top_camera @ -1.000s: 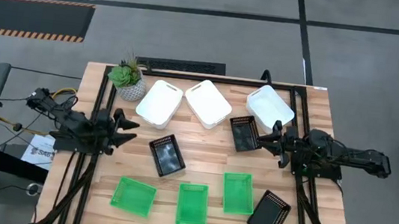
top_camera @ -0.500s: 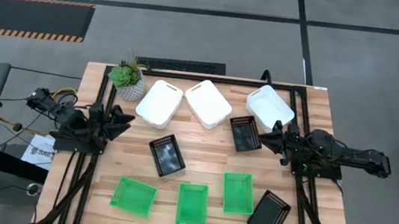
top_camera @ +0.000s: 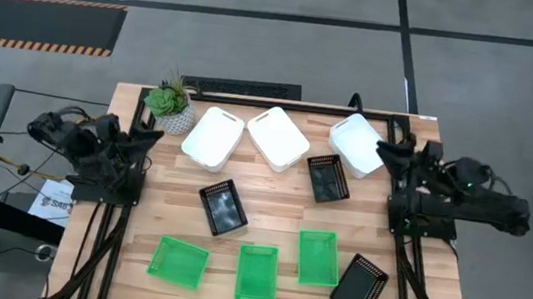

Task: Stack baskets by color
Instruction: Stack the bottom right black bin on the top right black bin

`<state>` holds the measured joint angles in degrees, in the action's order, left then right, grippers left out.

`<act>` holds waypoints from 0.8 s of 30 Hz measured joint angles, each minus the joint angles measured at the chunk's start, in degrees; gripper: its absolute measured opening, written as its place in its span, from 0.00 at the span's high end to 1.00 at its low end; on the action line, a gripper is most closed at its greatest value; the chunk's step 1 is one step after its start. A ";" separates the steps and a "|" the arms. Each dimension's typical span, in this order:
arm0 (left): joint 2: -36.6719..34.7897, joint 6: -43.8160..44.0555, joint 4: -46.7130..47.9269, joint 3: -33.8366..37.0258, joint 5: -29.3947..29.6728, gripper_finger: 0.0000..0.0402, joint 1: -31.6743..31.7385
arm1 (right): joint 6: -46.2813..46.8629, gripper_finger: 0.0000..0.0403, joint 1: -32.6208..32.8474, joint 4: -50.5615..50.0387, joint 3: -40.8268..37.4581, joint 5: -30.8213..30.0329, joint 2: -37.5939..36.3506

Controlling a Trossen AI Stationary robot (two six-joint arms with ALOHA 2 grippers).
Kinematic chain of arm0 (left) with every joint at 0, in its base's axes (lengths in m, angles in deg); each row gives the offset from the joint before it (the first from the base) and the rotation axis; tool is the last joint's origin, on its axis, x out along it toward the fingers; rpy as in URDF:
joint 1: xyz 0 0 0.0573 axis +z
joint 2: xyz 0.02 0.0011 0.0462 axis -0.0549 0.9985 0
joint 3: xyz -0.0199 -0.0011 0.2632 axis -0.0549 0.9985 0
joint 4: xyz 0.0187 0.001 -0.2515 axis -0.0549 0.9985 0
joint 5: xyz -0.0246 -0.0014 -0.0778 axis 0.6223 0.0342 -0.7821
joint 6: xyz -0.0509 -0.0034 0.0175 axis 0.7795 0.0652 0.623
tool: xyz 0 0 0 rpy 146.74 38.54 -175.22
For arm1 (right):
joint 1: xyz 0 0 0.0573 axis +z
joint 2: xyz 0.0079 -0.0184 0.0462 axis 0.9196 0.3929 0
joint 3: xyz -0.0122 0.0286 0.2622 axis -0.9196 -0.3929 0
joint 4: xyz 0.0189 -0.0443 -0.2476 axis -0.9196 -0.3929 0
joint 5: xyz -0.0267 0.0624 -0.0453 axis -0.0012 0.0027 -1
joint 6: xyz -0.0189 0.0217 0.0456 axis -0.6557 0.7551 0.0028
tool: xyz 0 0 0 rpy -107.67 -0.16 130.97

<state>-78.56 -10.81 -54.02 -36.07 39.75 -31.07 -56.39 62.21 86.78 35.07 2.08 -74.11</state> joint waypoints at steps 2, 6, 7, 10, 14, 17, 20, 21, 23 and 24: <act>3.28 0.96 8.05 -5.61 2.14 0.44 0.00 | 0.35 0.61 -0.01 -9.24 6.15 -3.35 4.93; 11.11 6.47 25.60 -16.46 8.51 0.44 0.00 | 2.21 0.55 -0.01 -25.86 17.06 -6.85 16.22; 13.00 9.12 30.49 -18.96 9.86 0.44 0.00 | 3.37 0.53 -0.01 -30.03 19.35 -7.27 18.99; 18.22 18.36 43.80 -25.04 11.32 0.44 0.00 | 8.95 0.50 -0.01 -41.03 24.65 -8.33 26.72; 23.66 30.19 57.28 -29.03 11.29 0.44 0.00 | 21.19 0.49 -0.01 -55.79 28.80 -7.77 35.14; 26.30 37.91 64.35 -29.60 9.43 0.44 0.00 | 30.38 0.49 0.82 -64.01 29.26 0.10 41.11; 27.88 42.07 69.11 -29.60 7.20 0.44 0.00 | 35.61 0.50 4.08 -71.28 29.12 8.42 46.42; 28.17 42.98 70.29 -29.60 6.96 0.44 0.00 | 37.53 0.50 5.91 -72.91 29.13 10.04 47.74; 28.45 43.88 71.53 -29.60 6.88 0.44 0.00 | 41.63 0.51 10.54 -74.48 29.13 11.99 49.63; 28.55 43.97 71.80 -29.60 6.85 0.44 0.00 | 44.05 0.51 13.37 -74.43 29.13 12.59 50.30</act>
<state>-50.01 33.16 17.78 -65.67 46.60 -31.07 -12.34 75.58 12.35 64.20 14.67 -23.81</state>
